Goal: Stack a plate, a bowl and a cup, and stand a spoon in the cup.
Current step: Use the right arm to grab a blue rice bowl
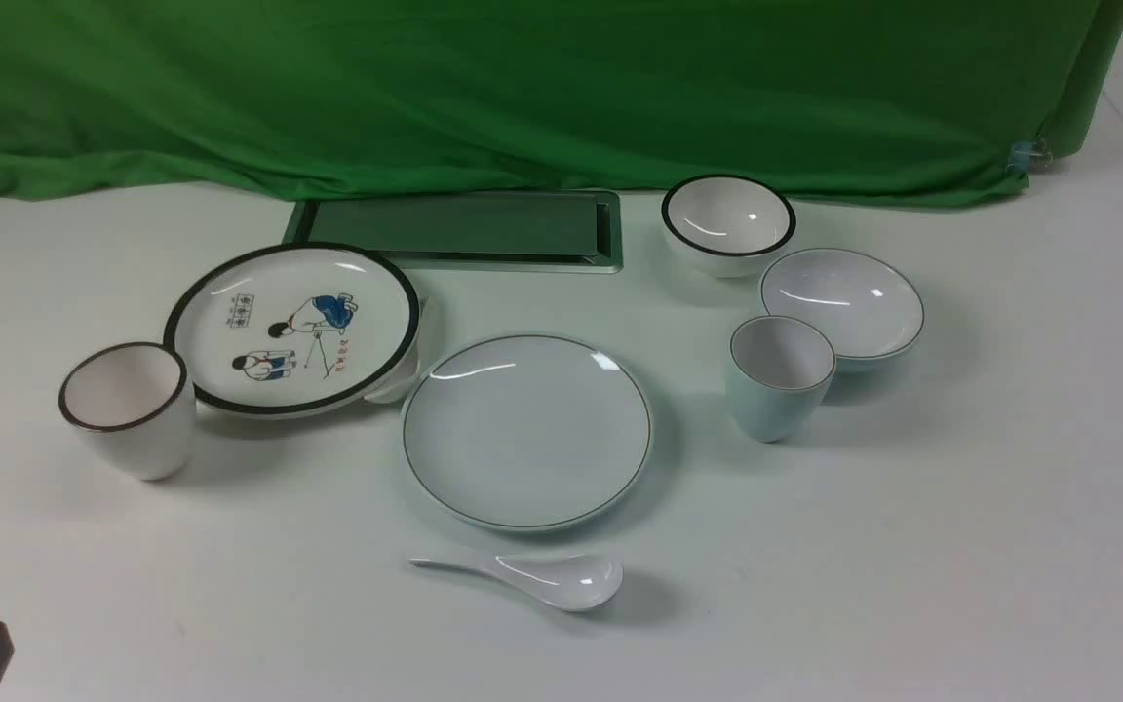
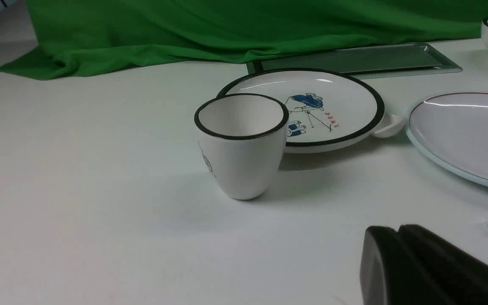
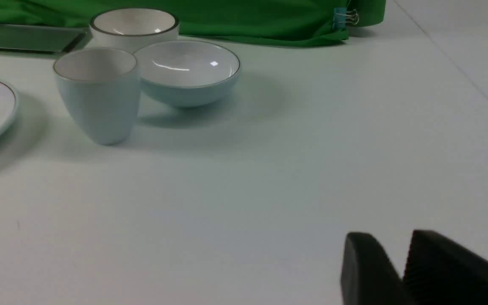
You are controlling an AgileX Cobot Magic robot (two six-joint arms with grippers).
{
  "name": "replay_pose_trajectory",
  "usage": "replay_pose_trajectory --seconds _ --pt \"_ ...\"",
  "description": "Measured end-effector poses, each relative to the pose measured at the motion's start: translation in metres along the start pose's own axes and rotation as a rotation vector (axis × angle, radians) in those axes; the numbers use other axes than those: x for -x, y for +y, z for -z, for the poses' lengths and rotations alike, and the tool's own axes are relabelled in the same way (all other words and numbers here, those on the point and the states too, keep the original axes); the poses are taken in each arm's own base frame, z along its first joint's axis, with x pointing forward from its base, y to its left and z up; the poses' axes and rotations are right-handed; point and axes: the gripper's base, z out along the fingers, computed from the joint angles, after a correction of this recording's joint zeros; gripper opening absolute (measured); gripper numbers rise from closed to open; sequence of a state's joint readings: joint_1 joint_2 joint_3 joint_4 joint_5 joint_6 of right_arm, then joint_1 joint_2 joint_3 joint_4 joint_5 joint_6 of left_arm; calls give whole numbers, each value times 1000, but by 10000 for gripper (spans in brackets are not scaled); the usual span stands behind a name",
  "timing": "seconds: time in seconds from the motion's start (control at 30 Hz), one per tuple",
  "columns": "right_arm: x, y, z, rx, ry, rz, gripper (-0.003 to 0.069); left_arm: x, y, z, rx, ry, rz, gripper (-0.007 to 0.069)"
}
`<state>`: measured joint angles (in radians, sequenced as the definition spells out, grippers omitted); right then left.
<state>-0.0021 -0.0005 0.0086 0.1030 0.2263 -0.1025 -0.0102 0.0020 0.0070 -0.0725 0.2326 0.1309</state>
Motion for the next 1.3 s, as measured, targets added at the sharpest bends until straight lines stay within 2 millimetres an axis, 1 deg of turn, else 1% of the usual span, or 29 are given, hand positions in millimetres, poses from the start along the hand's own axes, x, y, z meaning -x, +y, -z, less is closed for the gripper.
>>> replay_pose_trajectory --seconds 1.0,1.1,1.23,1.27,1.3 --pt "1 0 0 -2 -14 8 238 0 0 0 5 1 -22 -29" --pt "5 0 0 -6 -50 8 238 1 1 0 7 -13 -22 -29" --pt "20 -2 2 -24 -225 3 239 15 2 1 25 -163 -22 -29" --pt "29 -3 5 -33 -326 -2 239 20 3 2 31 -217 -23 -29" --pt "30 -3 5 -34 -341 -7 239 22 3 3 34 -240 -23 -29"
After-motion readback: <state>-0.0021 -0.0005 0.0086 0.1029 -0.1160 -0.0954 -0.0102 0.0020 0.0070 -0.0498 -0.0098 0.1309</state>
